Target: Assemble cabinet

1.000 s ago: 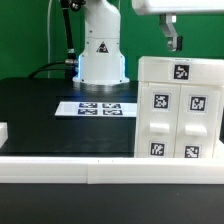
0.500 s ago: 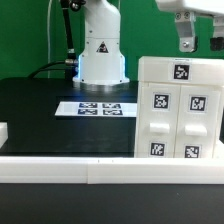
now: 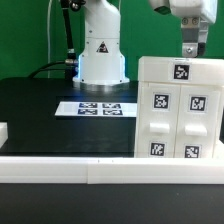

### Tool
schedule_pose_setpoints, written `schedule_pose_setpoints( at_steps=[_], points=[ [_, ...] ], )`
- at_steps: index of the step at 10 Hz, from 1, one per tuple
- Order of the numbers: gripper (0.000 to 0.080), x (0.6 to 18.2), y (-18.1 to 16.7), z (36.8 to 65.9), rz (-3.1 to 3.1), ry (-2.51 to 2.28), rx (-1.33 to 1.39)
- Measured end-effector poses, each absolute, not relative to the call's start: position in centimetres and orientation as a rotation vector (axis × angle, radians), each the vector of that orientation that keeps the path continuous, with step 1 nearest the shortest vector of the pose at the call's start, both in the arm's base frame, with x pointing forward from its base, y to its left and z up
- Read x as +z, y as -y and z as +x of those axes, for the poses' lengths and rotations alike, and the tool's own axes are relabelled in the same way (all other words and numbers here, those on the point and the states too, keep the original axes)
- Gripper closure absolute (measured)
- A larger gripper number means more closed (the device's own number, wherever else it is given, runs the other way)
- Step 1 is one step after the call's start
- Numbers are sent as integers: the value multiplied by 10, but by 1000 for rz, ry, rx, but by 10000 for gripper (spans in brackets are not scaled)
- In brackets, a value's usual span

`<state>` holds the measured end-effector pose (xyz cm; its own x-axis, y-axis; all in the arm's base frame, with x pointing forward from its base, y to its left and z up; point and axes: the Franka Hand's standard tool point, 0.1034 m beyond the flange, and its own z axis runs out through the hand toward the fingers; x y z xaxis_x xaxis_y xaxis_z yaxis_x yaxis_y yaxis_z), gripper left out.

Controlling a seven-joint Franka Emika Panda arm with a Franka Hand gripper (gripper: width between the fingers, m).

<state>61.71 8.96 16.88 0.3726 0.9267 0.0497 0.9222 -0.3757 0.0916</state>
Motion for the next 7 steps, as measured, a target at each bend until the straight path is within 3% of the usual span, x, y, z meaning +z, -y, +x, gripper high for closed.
schedule_pose_setpoints(
  at_steps=[7],
  points=[
    [28, 151, -83, 605, 2606, -1693, 92]
  ],
)
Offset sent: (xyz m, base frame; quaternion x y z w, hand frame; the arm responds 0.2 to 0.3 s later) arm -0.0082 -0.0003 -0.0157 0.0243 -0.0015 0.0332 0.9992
